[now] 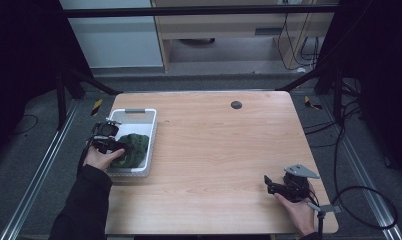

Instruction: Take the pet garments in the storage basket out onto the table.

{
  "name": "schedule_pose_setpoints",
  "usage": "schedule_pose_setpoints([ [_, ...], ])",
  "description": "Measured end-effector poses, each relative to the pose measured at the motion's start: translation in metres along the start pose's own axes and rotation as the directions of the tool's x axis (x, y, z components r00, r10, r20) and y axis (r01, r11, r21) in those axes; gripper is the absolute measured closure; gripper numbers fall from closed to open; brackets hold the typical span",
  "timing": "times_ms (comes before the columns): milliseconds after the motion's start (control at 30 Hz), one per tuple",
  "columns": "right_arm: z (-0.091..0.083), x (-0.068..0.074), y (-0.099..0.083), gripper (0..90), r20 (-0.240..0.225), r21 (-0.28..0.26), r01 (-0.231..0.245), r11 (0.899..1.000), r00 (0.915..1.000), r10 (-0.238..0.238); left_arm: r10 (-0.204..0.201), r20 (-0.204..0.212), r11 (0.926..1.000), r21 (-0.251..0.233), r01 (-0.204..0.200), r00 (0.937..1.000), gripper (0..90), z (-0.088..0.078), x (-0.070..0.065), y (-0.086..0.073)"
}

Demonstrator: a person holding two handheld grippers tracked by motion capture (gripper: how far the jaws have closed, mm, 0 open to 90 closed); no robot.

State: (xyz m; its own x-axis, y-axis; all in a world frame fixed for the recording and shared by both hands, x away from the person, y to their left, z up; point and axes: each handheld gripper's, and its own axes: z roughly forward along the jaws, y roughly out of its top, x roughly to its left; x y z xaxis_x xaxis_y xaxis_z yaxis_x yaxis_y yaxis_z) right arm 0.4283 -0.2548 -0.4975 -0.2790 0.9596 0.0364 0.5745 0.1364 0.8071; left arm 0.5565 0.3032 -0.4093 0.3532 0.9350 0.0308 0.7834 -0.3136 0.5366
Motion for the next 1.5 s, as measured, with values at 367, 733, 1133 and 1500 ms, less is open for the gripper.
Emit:
schedule_pose_setpoints([
  [367, 0.001, 0.0, -0.001, 14.2, -0.002, 0.007, 0.011, 1.0, 0.9999, -0.011, -0.003, 0.005, 0.9996, 0.027, 0.003, 1.0, 17.7, 0.009, 0.0, -0.001],
  [733, 0.002, 0.0, -0.001, 14.1, -0.003, 0.014, 0.012, 1.0, 0.9999, -0.012, -0.012, 0.015, 0.9991, 0.041, 0.012, 0.9998, 26.1, 0.014, 0.001, -0.004],
  [1133, 0.003, 0.0, -0.001, 13.9, -0.006, 0.022, 0.008, 1.0, 0.9999, -0.008, -0.041, 0.005, 0.9963, 0.076, 0.041, 0.9991, 49.0, 0.018, -0.001, -0.005],
  [1500, 0.002, 0.0, -0.001, 14.0, -0.007, 0.027, 0.005, 1.0, 1.0, -0.005, -0.048, 0.013, 0.997, 0.062, 0.048, 0.9987, 65.2, 0.011, -0.003, -0.005],
])
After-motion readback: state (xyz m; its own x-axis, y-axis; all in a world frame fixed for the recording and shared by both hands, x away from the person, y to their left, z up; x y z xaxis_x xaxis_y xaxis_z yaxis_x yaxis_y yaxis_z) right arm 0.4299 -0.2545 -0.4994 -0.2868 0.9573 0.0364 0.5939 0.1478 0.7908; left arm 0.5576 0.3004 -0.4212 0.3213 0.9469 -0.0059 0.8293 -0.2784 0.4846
